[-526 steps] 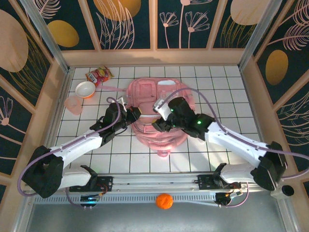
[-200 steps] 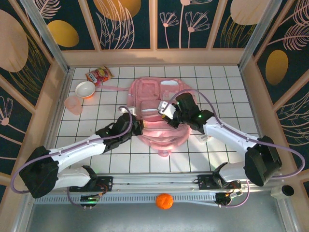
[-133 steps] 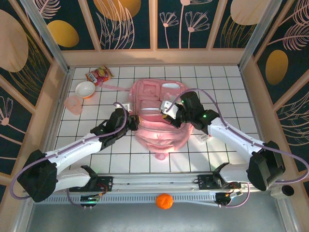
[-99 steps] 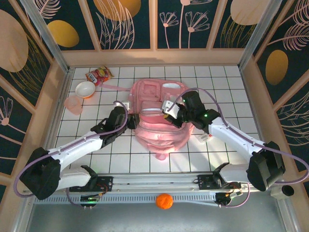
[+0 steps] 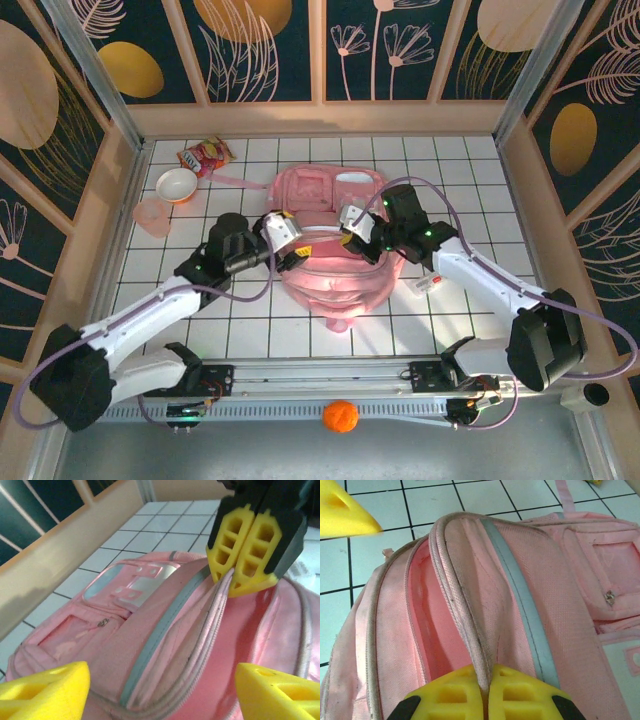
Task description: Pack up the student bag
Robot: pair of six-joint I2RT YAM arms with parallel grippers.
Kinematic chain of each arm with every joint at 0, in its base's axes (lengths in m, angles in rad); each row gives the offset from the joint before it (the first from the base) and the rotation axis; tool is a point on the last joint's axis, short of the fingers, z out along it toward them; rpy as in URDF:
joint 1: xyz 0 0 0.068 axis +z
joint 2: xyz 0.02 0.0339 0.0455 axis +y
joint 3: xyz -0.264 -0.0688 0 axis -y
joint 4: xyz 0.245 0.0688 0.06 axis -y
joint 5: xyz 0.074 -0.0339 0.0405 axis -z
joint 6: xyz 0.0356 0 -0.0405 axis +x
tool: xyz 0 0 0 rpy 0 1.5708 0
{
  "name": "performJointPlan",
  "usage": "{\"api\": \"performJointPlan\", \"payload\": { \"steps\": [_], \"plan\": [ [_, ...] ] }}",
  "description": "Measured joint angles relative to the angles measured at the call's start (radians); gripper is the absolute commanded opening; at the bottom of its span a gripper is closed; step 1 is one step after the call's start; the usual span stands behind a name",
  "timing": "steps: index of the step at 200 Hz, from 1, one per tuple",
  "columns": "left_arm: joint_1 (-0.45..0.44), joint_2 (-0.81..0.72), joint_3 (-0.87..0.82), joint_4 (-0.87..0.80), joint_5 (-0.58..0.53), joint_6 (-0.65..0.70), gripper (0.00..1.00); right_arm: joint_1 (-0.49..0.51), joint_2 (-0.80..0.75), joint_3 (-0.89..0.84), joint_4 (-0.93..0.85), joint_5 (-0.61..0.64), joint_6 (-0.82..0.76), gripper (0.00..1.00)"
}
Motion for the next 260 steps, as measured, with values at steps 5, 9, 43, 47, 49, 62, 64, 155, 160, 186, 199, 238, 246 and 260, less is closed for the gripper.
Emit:
{"api": "performJointPlan", "payload": {
  "steps": [5,9,43,47,49,62,64,155,160,186,199,238,246,260],
  "plan": [
    [0.000,0.020,0.008,0.001,0.002,0.025,0.77,0.000,0.001,0.000,0.000,-0.002,0.000,0.00],
    [0.000,0.037,0.014,0.001,0.005,0.047,0.76,-0.001,0.002,0.000,-0.001,-0.005,0.001,0.00],
    [-0.003,0.178,0.088,-0.006,0.051,0.177,0.50,-0.005,0.003,0.000,-0.001,-0.020,0.018,0.00],
    [-0.006,0.198,0.104,-0.008,0.054,0.180,0.45,-0.005,0.003,0.000,-0.001,-0.023,0.020,0.00],
    [-0.006,0.204,0.109,-0.008,0.057,0.190,0.43,-0.005,0.003,0.000,-0.001,-0.023,0.023,0.00],
    [-0.018,0.241,0.139,-0.008,0.072,0.216,0.31,-0.011,0.003,0.000,0.005,-0.027,0.042,0.04],
    [-0.021,0.245,0.141,-0.007,0.074,0.227,0.30,-0.013,0.003,0.000,0.008,-0.028,0.043,0.06],
    [-0.041,0.176,0.046,0.097,-0.080,-0.102,0.04,-0.242,-0.299,-0.142,0.121,0.143,0.815,0.55],
    [-0.041,0.168,0.035,0.099,-0.088,-0.123,0.04,-0.252,-0.316,-0.142,0.097,0.179,0.859,0.56],
    [-0.041,0.124,-0.016,0.113,-0.129,-0.227,0.04,-0.341,-0.364,-0.140,-0.066,0.340,1.064,0.55],
    [-0.041,0.104,-0.042,0.126,-0.141,-0.270,0.04,-0.399,-0.357,-0.140,-0.164,0.402,1.146,0.56],
    [-0.041,0.079,-0.072,0.142,-0.163,-0.338,0.05,-0.483,-0.271,-0.178,-0.358,0.523,1.285,0.58],
    [-0.041,0.079,-0.072,0.142,-0.164,-0.342,0.05,-0.490,-0.240,-0.187,-0.382,0.529,1.305,0.59],
    [-0.041,0.080,-0.072,0.142,-0.166,-0.346,0.05,-0.496,-0.188,-0.203,-0.401,0.533,1.339,0.62]
  ]
}}
